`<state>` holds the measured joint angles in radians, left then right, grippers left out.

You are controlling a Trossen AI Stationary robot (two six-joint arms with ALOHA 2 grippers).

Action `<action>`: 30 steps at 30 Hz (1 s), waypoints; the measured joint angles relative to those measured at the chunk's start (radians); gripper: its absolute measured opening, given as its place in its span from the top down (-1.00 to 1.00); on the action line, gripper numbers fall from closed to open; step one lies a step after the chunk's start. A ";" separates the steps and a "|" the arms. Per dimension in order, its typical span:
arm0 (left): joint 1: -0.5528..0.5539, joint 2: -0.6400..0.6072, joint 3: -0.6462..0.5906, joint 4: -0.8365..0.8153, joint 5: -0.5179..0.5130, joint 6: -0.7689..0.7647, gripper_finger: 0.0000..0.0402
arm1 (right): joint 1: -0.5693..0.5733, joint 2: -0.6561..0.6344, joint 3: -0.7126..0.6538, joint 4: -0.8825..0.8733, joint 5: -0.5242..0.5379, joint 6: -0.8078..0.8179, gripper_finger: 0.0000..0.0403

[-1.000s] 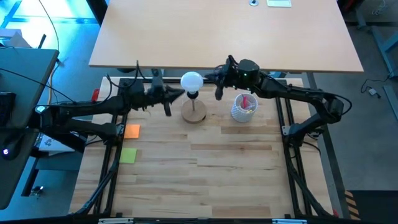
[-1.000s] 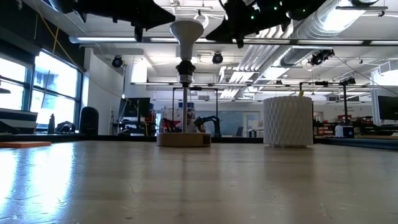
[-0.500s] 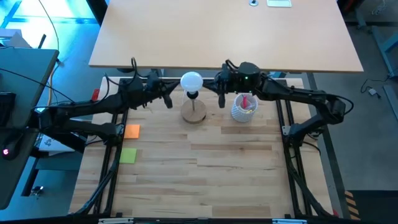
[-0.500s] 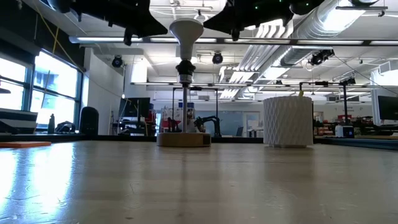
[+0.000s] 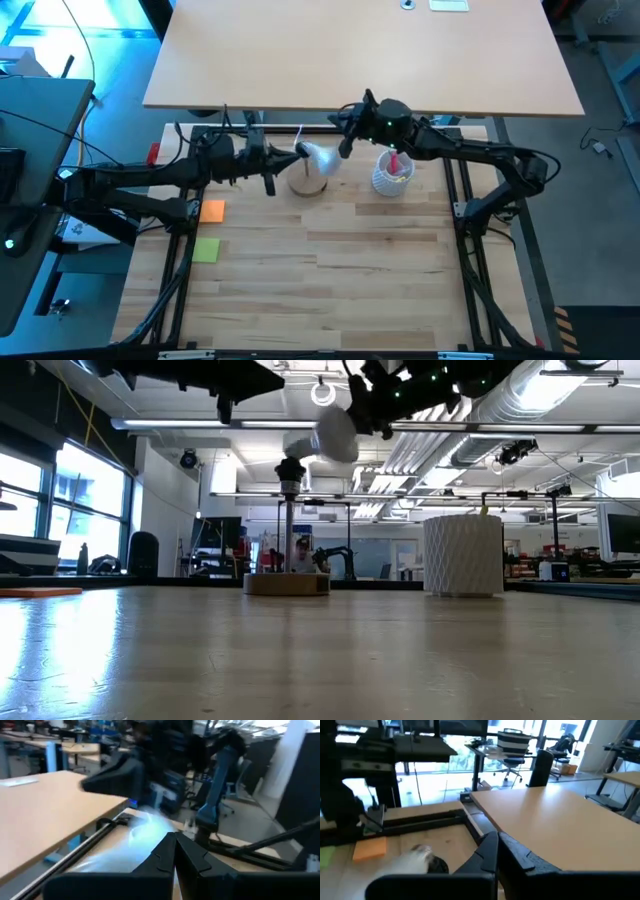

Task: Screw lightbulb
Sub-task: Remove the lightbulb from the brown lamp

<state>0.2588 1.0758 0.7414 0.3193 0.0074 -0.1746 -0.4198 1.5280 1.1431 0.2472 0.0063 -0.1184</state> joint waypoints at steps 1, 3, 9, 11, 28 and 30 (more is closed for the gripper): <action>-0.001 -0.001 0.000 -0.007 -0.013 0.004 1.00 | 0.001 0.000 0.000 -0.006 -0.002 -0.016 1.00; 0.003 -0.004 0.000 -0.009 -0.040 0.011 1.00 | 0.005 -0.009 0.000 -0.051 -0.006 -0.040 1.00; -0.016 0.001 0.000 -0.125 -0.044 0.062 1.00 | 0.030 -0.044 0.000 -0.426 0.013 -0.026 1.00; -0.035 0.014 0.000 -0.169 -0.058 0.091 1.00 | 0.082 -0.063 0.000 -0.573 0.026 -0.007 1.00; -0.119 0.293 0.000 -0.090 -0.066 0.133 1.00 | 0.378 -0.112 -0.396 -0.385 0.306 0.379 1.00; -0.119 0.306 0.000 -0.081 -0.066 0.129 1.00 | 0.377 -0.112 -0.406 -0.377 0.309 0.384 1.00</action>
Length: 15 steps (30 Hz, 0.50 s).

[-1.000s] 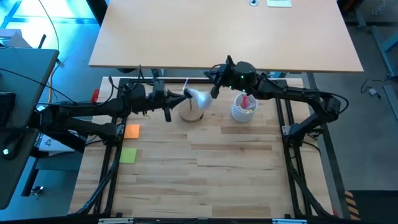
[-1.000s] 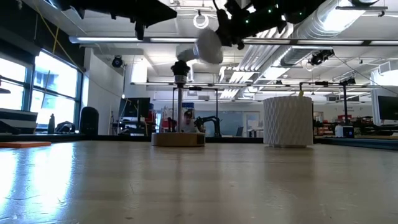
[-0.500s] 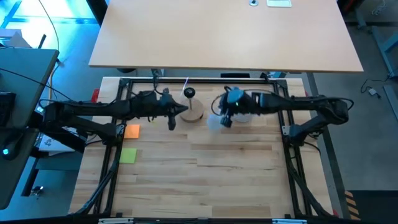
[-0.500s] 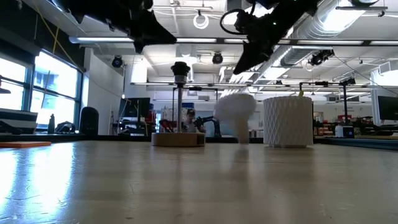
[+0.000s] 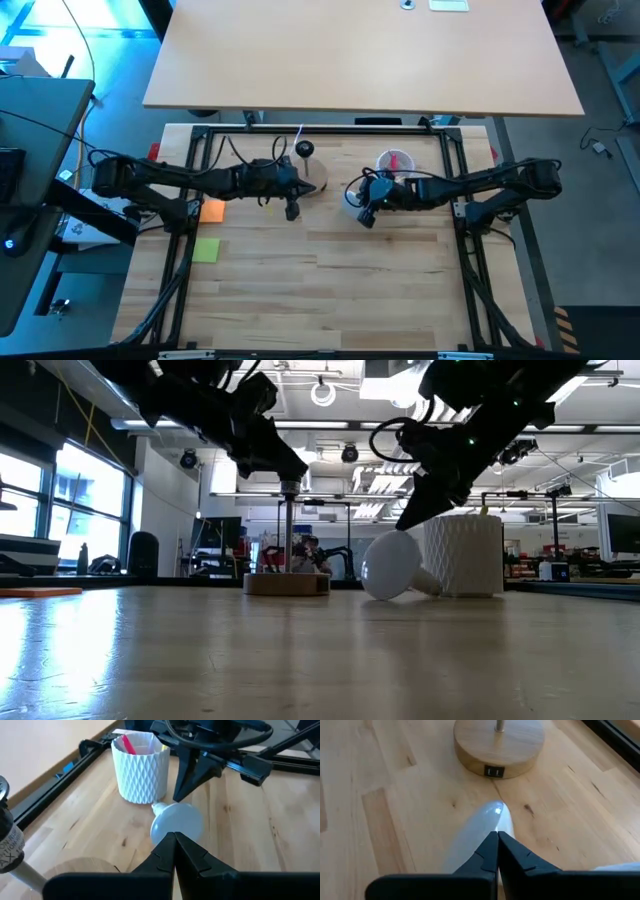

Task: Screw lightbulb
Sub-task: Remove the lightbulb from the brown lamp, then return to Home Position

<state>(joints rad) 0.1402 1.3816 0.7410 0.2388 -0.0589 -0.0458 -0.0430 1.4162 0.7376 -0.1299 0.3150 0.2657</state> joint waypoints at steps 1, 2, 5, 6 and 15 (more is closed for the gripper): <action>0.000 0.006 0.000 0.005 -0.001 -0.001 1.00 | -0.001 0.000 0.000 -0.005 0.000 0.001 1.00; 0.000 0.011 0.000 0.008 -0.001 -0.002 1.00 | -0.001 0.000 -0.001 -0.008 0.000 0.002 1.00; 0.000 0.018 0.000 0.008 -0.001 -0.002 1.00 | -0.001 0.000 -0.001 -0.008 0.000 -0.001 1.00; 0.000 0.019 0.000 0.010 -0.001 -0.002 1.00 | -0.001 0.000 -0.001 -0.009 0.000 -0.001 1.00; 0.002 -0.048 0.000 -0.012 0.006 -0.081 1.00 | 0.000 -0.088 -0.001 -0.013 0.011 -0.093 1.00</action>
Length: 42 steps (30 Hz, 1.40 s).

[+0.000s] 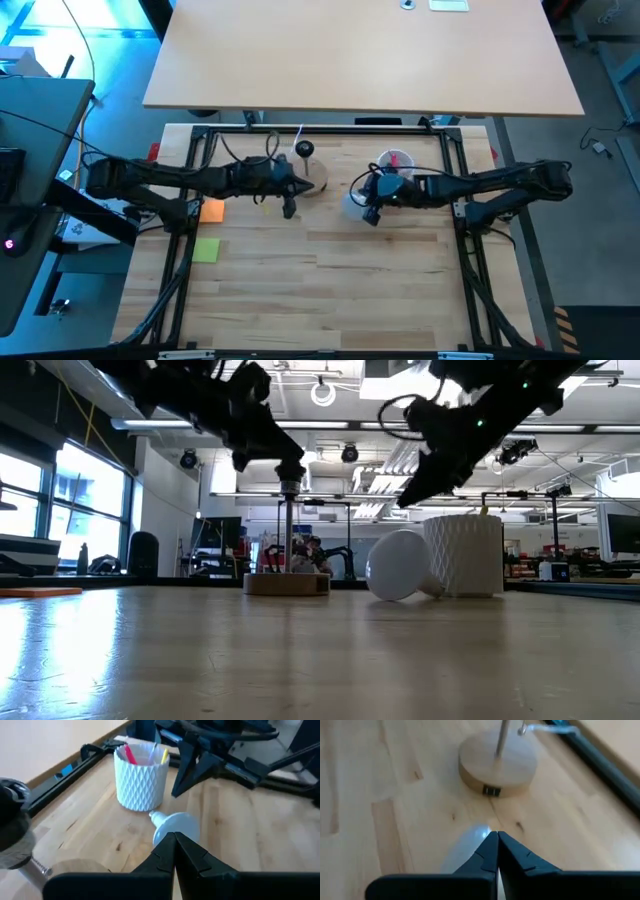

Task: Screw lightbulb
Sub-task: Return to Home Position

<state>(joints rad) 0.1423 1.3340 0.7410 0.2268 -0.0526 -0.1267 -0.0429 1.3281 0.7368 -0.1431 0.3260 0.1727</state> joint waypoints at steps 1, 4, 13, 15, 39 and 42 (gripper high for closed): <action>0.002 -0.023 -0.003 -0.012 0.006 -0.008 1.00 | 0.000 -0.028 0.000 -0.014 -0.003 -0.024 1.00; 0.010 -0.118 -0.044 -0.022 0.011 -0.011 1.00 | -0.018 -0.129 -0.001 -0.066 -0.060 -0.092 1.00; 0.042 -0.536 -0.284 -0.014 -0.007 -0.039 1.00 | -0.153 -0.489 -0.361 0.371 -0.576 -0.082 1.00; 0.043 -0.637 -0.335 -0.013 -0.007 -0.068 1.00 | -0.169 -0.540 -0.449 0.497 -0.616 -0.023 1.00; 0.050 -1.330 -0.475 -0.455 -0.122 -0.081 1.00 | -0.172 -0.718 -0.727 0.798 -0.796 0.030 1.00; 0.050 -1.331 -0.456 -0.484 -0.129 -0.064 1.00 | -0.172 -0.739 -0.727 0.752 -0.807 0.032 1.00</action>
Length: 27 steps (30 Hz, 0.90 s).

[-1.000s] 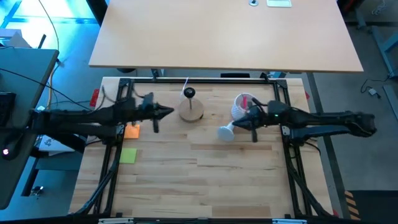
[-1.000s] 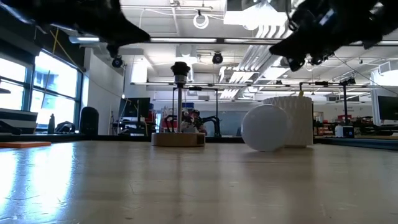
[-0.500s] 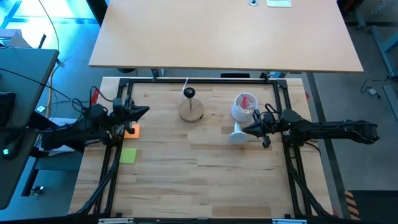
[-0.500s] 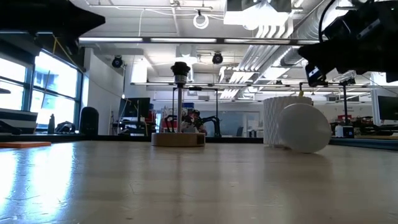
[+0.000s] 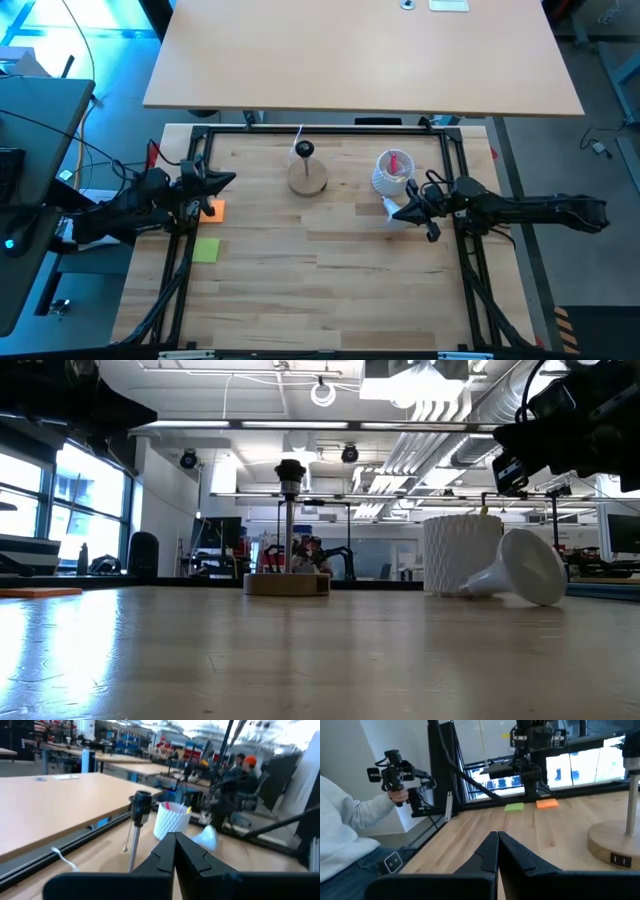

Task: Screw lightbulb
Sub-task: Return to Home Position

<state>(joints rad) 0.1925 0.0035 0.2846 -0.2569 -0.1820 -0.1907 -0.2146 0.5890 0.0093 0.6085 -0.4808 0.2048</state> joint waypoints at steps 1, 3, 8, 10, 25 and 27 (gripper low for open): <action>0.000 0.000 0.002 -0.013 0.001 0.009 1.00 | 0.000 -0.006 0.000 -0.004 -0.001 -0.003 1.00; 0.000 0.000 0.000 -0.038 0.054 0.020 1.00 | 0.000 -0.021 0.000 -0.030 -0.001 -0.013 1.00; -0.005 0.000 -0.060 0.015 0.175 0.026 1.00 | 0.012 -0.054 0.000 -0.061 0.000 -0.041 1.00; -0.011 0.001 -0.108 0.098 0.177 0.020 1.00 | 0.019 -0.063 0.000 -0.062 0.004 -0.040 1.00; -0.065 0.027 -0.273 0.344 0.076 0.036 1.00 | 0.078 -0.074 0.000 0.001 0.181 -0.063 1.00; -0.065 0.031 -0.273 0.346 0.076 -0.005 1.00 | 0.077 -0.073 0.000 -0.006 0.202 -0.035 1.00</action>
<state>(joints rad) 0.1276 0.0348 0.0116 0.0891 -0.1058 -0.1958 -0.1378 0.5156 0.0090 0.6030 -0.2784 0.1695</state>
